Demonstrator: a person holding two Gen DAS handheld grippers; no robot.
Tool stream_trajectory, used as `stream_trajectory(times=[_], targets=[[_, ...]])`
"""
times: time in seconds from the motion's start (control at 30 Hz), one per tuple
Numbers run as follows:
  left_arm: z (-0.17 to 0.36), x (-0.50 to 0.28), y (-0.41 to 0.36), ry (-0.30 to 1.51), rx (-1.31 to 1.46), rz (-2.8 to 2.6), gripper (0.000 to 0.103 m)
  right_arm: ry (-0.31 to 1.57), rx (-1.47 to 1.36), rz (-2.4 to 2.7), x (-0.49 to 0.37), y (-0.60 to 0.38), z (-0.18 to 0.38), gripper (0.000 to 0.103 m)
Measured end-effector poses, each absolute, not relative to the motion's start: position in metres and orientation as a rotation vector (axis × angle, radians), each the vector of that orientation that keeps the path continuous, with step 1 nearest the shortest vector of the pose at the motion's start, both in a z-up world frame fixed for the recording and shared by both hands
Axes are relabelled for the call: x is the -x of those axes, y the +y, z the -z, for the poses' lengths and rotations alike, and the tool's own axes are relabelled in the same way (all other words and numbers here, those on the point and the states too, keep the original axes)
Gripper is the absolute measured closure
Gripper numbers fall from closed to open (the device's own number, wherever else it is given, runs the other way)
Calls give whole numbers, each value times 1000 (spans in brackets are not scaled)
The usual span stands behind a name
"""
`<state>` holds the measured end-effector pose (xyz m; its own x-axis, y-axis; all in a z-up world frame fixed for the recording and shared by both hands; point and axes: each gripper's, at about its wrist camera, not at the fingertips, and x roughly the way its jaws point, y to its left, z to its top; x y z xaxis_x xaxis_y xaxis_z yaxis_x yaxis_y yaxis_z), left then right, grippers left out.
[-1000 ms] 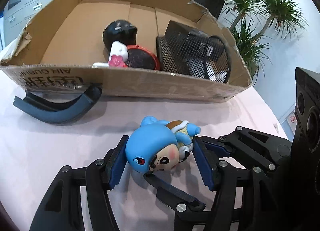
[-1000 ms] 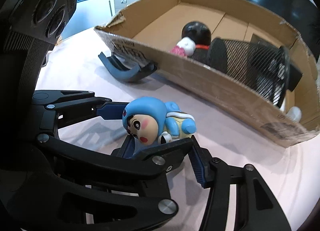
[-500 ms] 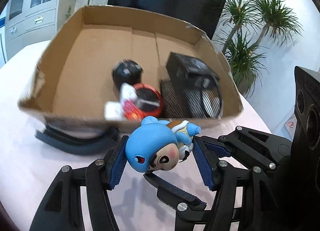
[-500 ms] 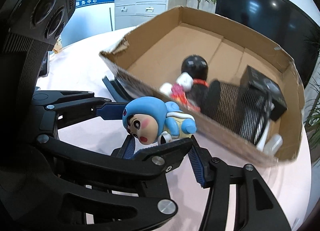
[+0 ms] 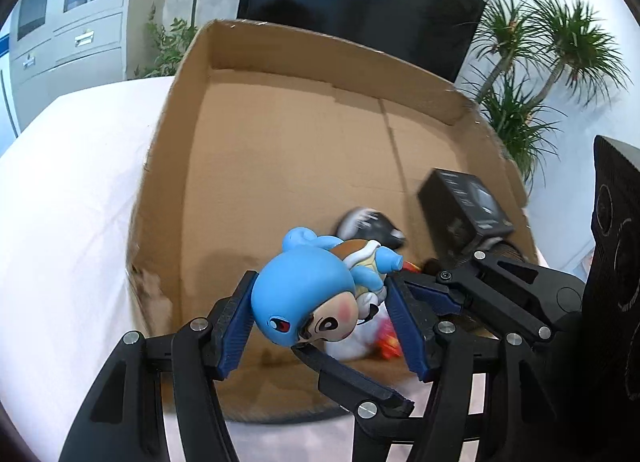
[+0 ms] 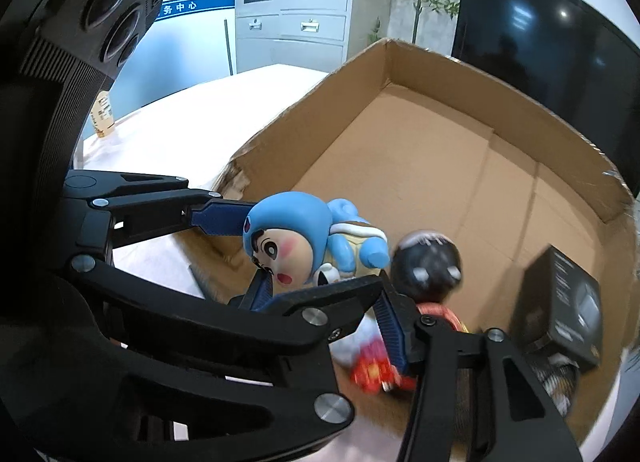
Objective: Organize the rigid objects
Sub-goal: 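Carry the blue figurine into the box and open the left gripper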
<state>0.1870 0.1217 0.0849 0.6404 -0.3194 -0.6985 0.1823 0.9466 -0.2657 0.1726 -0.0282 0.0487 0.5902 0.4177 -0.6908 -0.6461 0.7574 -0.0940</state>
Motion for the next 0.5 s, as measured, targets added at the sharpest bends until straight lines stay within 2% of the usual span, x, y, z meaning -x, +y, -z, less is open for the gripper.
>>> stream_trajectory(times=[0.27, 0.5], targets=[[-56, -206, 136, 907, 211, 265, 41, 777, 360, -642, -200, -13, -26, 55], [-73, -180, 131, 818, 216, 242, 37, 745, 368, -578, -194, -25, -36, 50]])
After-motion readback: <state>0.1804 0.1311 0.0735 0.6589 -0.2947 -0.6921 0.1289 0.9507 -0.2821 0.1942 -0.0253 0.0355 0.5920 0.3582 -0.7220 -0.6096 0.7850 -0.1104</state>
